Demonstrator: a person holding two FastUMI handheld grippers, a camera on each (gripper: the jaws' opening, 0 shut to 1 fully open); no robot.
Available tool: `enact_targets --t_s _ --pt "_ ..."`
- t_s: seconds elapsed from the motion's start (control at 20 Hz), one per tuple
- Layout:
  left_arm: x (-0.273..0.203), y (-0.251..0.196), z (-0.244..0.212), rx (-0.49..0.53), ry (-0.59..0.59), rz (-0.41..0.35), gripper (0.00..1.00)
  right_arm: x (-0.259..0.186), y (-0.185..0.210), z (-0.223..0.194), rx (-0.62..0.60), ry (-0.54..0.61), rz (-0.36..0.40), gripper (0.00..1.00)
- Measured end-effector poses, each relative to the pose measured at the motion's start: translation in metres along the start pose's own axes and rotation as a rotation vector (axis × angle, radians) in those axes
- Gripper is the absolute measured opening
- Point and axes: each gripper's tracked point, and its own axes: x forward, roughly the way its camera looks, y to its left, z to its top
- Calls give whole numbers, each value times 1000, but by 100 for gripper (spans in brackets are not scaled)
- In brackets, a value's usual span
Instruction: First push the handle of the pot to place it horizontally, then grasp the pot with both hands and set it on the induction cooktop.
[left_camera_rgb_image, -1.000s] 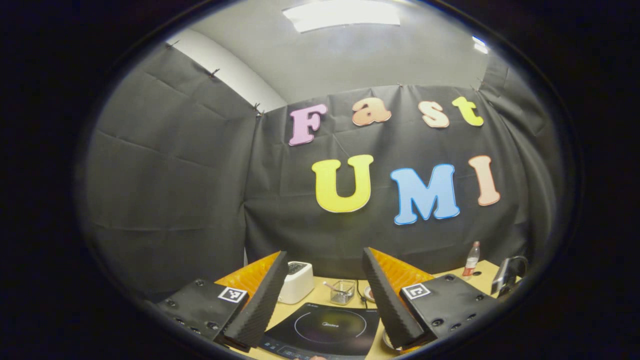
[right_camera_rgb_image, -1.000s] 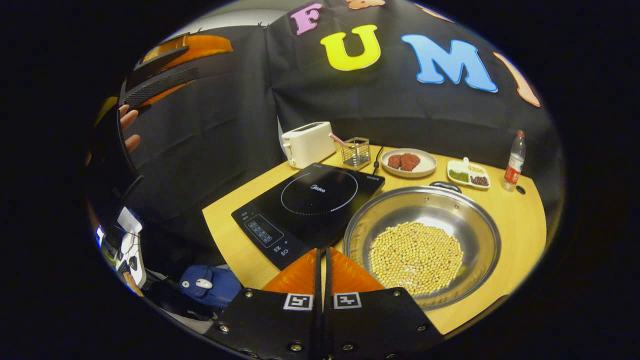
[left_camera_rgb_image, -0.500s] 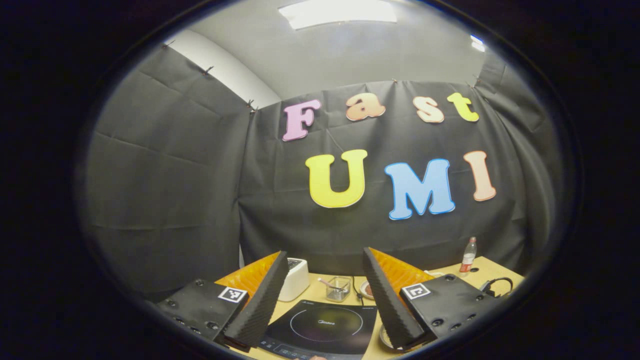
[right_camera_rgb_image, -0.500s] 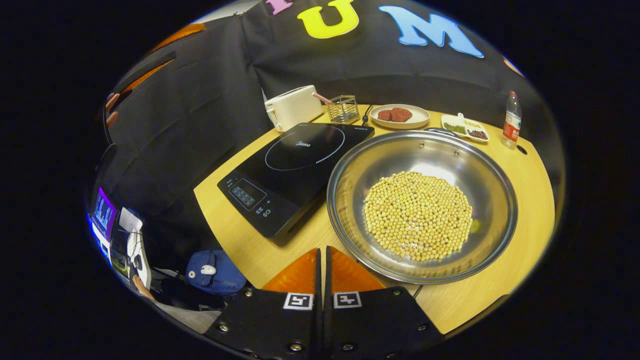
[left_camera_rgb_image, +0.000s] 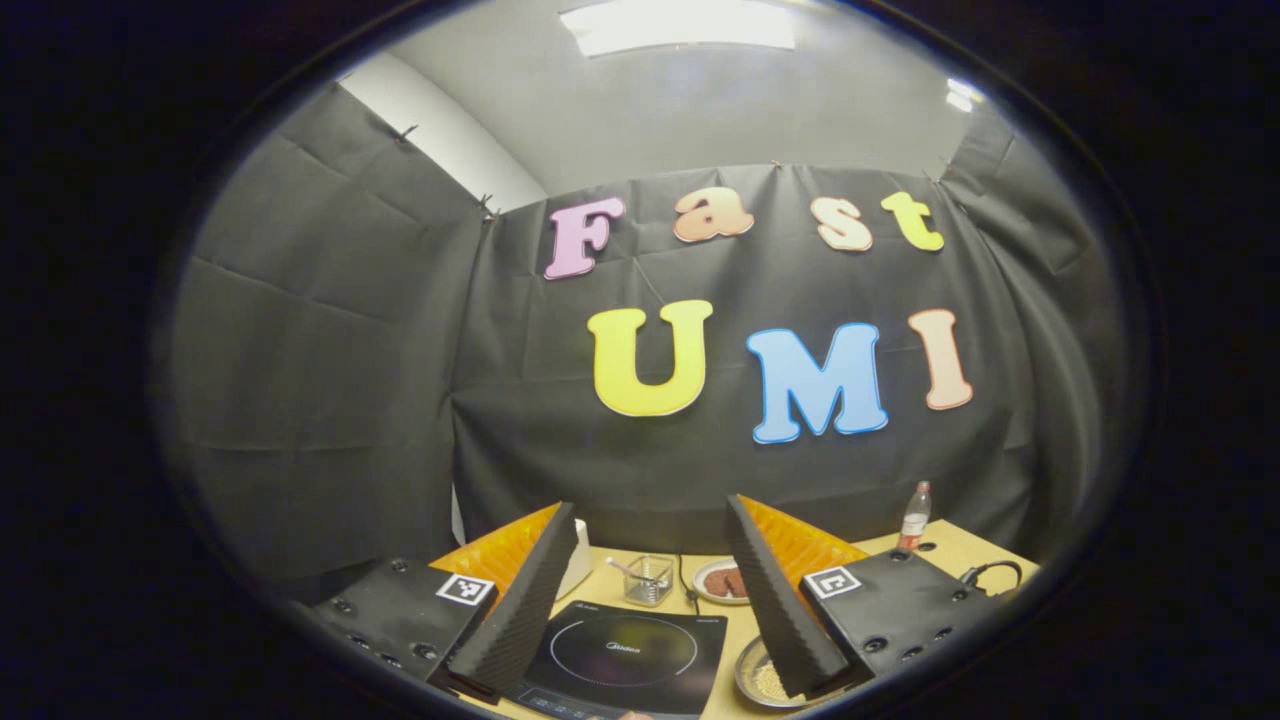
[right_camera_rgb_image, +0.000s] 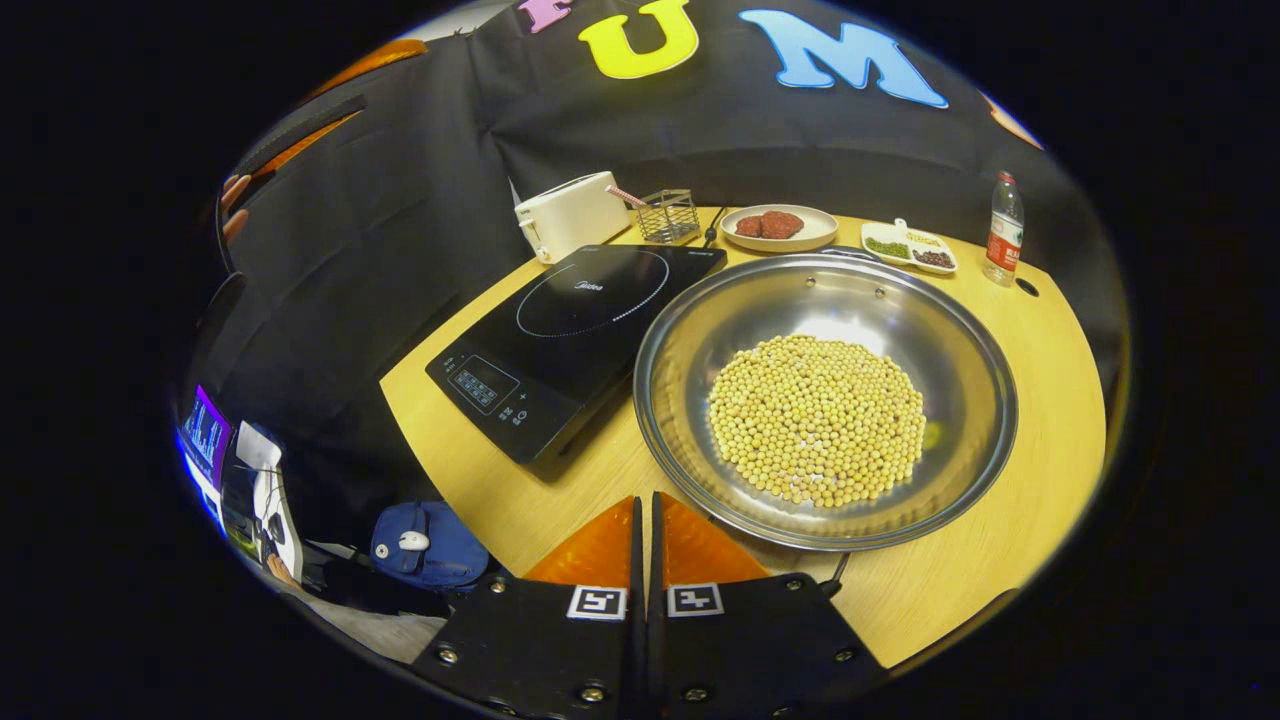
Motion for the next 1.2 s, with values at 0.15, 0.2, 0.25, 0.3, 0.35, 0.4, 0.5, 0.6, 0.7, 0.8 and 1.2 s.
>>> enact_targets --t_s 0.15,0.2,0.25,0.3,0.35,0.4,0.5,0.6,0.7,0.8,1.2 --pt "4 -9 -1 -7 0 -18 100 -3 -8 -1 9 8 -12 1" --pt "5 -11 -1 -10 0 -23 100 -5 -11 -3 6 12 -19 1" --pt "5 -15 -1 -14 0 -29 100 -7 -15 -4 2 16 -27 1" --pt "7 -17 -2 -17 1 -35 100 -10 -17 -6 -2 21 -35 1" --pt "8 -18 -2 -20 1 -39 100 -12 -21 -8 -3 31 -42 1" --pt "9 -20 -2 -23 1 -43 100 -14 -23 -13 -3 43 -49 1" --pt "11 -24 -4 -28 3 -51 100 -18 -33 -24 -6 74 -76 1" --pt "13 -27 -4 -31 3 -58 100 -23 -44 -31 4 88 -101 1" --pt "15 -30 -6 -37 4 -65 100 -26 -54 -33 32 90 -123 1" --pt "18 -34 -7 -45 6 -71 97 -31 -64 -34 58 91 -141 1" --pt "23 -47 -10 -50 8 -97 100 -42 -106 -37 63 110 -240 1"
